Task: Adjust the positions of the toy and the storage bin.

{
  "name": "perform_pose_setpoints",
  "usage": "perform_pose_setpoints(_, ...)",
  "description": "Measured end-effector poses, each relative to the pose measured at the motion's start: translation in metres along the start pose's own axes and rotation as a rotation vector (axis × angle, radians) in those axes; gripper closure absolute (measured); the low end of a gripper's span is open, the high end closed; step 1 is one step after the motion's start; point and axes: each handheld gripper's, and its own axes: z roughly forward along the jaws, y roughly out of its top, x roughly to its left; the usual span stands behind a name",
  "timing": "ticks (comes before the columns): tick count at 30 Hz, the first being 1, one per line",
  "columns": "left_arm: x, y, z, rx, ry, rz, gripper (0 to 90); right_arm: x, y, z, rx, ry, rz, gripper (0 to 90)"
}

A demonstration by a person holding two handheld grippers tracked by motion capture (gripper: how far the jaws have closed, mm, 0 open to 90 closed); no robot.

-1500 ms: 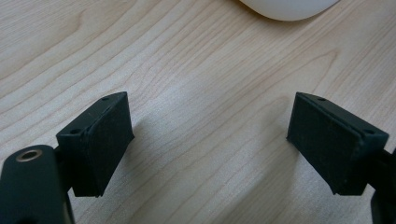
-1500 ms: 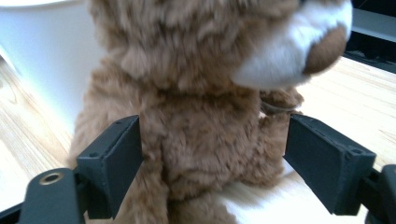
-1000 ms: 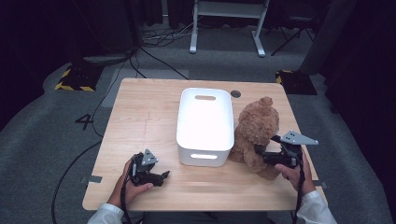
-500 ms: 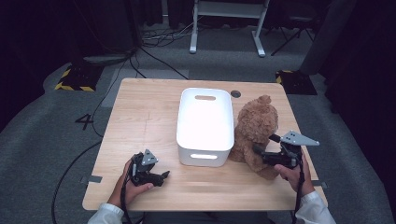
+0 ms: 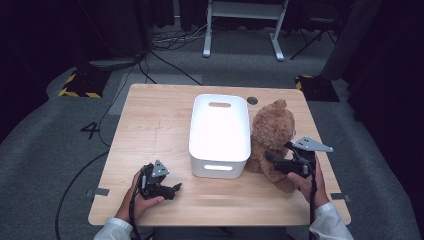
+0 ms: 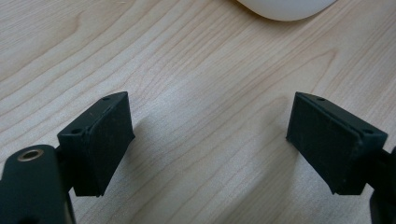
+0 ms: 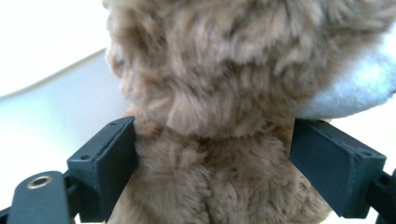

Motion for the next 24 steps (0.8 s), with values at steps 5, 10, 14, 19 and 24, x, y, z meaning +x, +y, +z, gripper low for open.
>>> perform_pose_setpoints(5, 0.000, 0.000, 0.000, 0.000, 0.000, 0.000, 14.6, 0.003, 0.002, 0.002, 0.002, -0.001, 0.000, 15.1)
perform_pose_setpoints(10, 0.000, 0.000, 0.000, 0.000, 0.000, 0.000, 14.6, 0.005, 0.001, 0.012, 0.030, -0.023, 0.005, 13.0)
perform_pose_setpoints(14, 0.000, 0.000, 0.000, -0.001, 0.000, 0.000, 14.7, 0.004, -0.003, 0.021, 0.071, -0.028, -0.007, 9.5)
perform_pose_setpoints(19, 0.000, 0.000, 0.000, -0.001, 0.000, 0.000, 14.7, -0.003, -0.006, 0.027, 0.090, -0.011, 0.014, 8.5)
perform_pose_setpoints(24, 0.000, 0.000, 0.000, 0.000, 0.002, 0.003, 14.7, -0.007, -0.011, 0.031, 0.109, -0.025, 0.007, 21.5)
